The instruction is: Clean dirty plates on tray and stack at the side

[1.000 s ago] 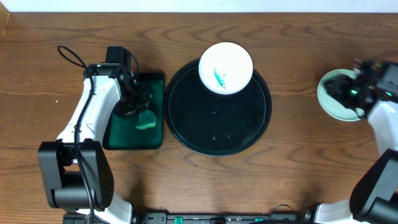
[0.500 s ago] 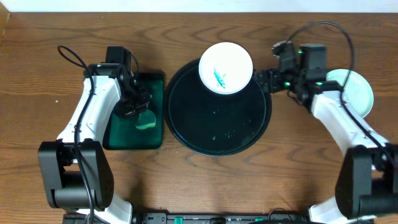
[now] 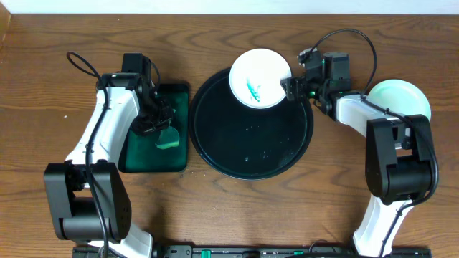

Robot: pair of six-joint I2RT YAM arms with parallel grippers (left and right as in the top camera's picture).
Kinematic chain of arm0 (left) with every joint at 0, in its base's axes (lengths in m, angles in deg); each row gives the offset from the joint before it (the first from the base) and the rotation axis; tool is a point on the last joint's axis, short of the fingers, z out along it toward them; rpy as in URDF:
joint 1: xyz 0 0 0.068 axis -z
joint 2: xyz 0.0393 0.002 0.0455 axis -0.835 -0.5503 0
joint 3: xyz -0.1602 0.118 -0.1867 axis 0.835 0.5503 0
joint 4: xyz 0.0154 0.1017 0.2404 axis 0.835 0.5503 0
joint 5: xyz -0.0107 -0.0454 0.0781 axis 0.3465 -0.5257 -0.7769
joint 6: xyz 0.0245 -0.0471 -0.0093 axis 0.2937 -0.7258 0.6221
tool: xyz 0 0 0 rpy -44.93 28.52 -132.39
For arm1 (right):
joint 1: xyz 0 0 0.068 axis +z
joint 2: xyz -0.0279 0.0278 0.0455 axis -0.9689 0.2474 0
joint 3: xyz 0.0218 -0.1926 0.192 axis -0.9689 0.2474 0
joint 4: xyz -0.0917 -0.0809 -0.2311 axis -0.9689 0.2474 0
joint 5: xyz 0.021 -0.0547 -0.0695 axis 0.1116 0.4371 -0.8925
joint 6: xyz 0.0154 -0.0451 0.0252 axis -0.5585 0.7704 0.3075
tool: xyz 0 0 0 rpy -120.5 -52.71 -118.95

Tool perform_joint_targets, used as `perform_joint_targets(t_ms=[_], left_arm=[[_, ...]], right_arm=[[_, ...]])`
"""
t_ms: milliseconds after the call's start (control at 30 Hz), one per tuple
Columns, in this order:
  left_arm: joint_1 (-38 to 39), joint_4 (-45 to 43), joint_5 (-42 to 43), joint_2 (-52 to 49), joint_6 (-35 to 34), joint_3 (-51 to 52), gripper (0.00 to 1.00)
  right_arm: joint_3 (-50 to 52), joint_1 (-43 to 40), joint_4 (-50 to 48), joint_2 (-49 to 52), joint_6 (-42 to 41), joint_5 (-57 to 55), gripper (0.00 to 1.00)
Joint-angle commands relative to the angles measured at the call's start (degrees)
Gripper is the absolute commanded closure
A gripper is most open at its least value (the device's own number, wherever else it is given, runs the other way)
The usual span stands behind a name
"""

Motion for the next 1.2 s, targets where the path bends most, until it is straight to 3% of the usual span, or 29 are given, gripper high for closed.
perform_joint_targets(t_ms=[0, 233, 333, 433, 467, 533, 900, 1167], left_arm=[[-0.13, 0.17, -0.57, 0.13, 0.94, 0.33, 0.93], [-0.13, 0.20, -0.57, 0.13, 0.94, 0.33, 0.92], [-0.13, 0.20, -0.57, 0.13, 0.94, 0.33, 0.92], [-0.13, 0.17, -0.57, 0.13, 0.94, 0.33, 0.93], [-0.13, 0.17, -0.57, 0.13, 0.94, 0.33, 0.93], [-0.13, 0.15, -0.57, 0.13, 0.94, 0.33, 0.92], [-0.13, 0.15, -0.57, 0.13, 0.94, 0.33, 0.92], [-0.13, 0.17, -0.57, 0.13, 0.94, 0.33, 0.93]], right_arm=[[-1.55, 1.86, -3.52, 1.70, -1.25, -0.13, 0.23], [-1.57, 4.83, -8.74, 6.58, -3.85, -3.39, 0.32], [-1.57, 5.70, -8.87, 8.17, -4.07, -5.88, 0.42], [-1.57, 6.01, -8.92, 8.57, -4.68, -8.00, 0.64], [-1.57, 5.99, -9.09, 8.57, -4.68, -8.00, 0.81], [-1.62, 5.88, -9.14, 8.55, -5.22, -8.24, 0.99], [-1.62, 5.90, -6.32, 4.48, -5.97, -9.05, 0.99], [-1.64, 5.92, 7.21, -7.19, -5.95, -14.47, 0.99]])
